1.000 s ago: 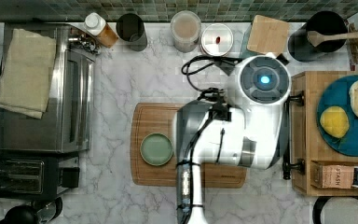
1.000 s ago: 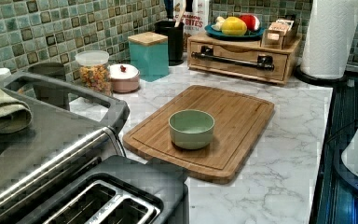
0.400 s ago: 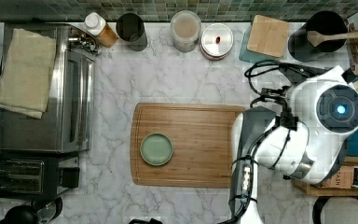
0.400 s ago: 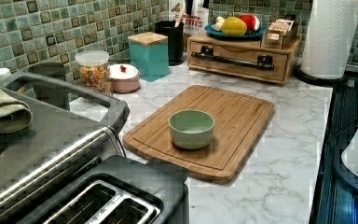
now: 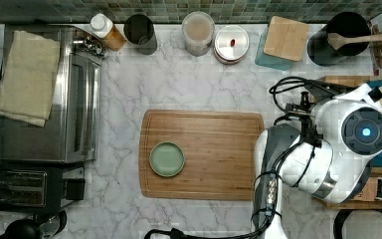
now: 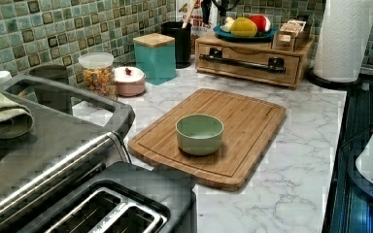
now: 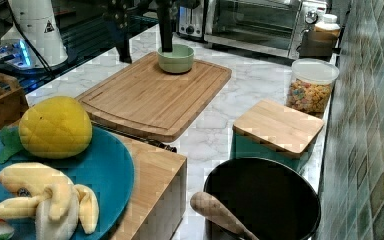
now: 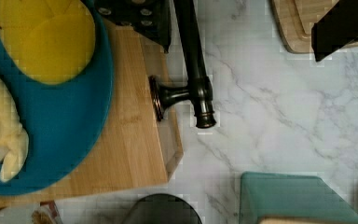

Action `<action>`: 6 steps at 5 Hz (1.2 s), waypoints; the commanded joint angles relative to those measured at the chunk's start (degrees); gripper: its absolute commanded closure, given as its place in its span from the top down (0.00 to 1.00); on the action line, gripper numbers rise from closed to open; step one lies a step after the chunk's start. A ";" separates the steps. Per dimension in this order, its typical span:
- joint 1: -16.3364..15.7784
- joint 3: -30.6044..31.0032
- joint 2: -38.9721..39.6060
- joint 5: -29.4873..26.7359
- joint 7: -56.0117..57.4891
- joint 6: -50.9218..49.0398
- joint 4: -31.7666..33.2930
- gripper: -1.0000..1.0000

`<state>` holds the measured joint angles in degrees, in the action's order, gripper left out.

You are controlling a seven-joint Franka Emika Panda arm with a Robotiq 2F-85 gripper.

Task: Open the drawer.

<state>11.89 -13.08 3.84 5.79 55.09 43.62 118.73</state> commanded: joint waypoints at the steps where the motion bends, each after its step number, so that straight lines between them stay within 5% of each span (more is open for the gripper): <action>1: 1.89 -0.63 2.43 0.70 11.84 6.31 5.83 1.00; 3: 2.11 -2.44 5.16 5.77 8.39 7.56 6.06 1.00; 6: 3.94 -3.62 6.64 4.01 9.66 11.29 9.33 1.00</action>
<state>12.46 -15.05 10.60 10.71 63.39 53.32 126.23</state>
